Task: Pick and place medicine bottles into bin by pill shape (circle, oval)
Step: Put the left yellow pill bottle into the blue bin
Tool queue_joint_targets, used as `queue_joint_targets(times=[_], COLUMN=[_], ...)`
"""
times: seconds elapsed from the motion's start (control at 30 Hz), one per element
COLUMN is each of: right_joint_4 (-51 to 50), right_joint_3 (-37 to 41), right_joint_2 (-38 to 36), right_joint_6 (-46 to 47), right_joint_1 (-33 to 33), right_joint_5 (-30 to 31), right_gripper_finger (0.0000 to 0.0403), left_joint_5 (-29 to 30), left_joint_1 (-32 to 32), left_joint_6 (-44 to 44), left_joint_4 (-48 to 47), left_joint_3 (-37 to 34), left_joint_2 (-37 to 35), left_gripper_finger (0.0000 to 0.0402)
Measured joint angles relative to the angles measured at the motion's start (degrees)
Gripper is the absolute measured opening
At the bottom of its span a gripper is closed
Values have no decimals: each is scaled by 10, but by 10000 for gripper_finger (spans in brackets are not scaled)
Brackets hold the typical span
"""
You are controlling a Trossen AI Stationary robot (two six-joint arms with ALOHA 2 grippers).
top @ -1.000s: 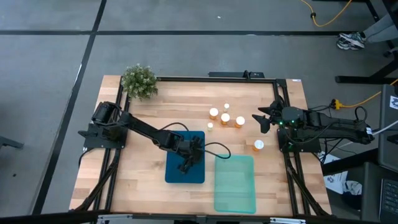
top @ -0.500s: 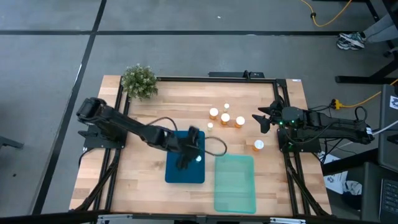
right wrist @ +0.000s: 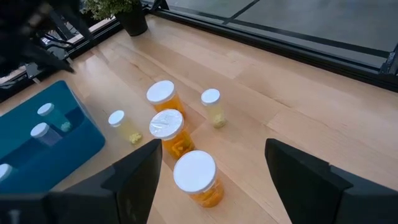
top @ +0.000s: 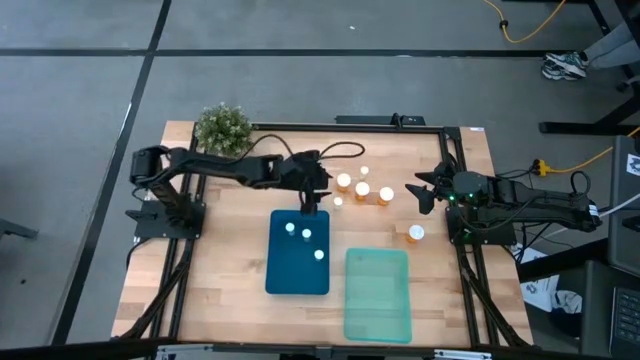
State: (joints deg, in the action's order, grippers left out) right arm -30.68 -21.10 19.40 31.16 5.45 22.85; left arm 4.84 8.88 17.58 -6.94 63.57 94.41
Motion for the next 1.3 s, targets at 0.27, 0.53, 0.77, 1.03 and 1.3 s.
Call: queue_joint_targets(times=[0.27,0.53,0.77,1.03,1.3], right_joint_4=[0,0,0,0,0], right_joint_3=[0,0,0,0,0], right_joint_2=[0,0,0,0,0], right_joint_6=[-1,-1,-1,-3,-3], right_joint_1=[0,0,0,0,0], right_joint_5=[0,0,0,0,0], right_gripper_finger=[287,287,287,287,287], left_joint_5=[-76,-107,-139,-143,-161], left_joint_1=[39,42,42,34,27], left_joint_6=[38,35,24,25,23], left_joint_4=[1,-6,-101,-100,-87], left_joint_3=[0,26,110,143,142], left_joint_2=[73,113,177,200,208], left_gripper_finger=[211,211,206,203,196])
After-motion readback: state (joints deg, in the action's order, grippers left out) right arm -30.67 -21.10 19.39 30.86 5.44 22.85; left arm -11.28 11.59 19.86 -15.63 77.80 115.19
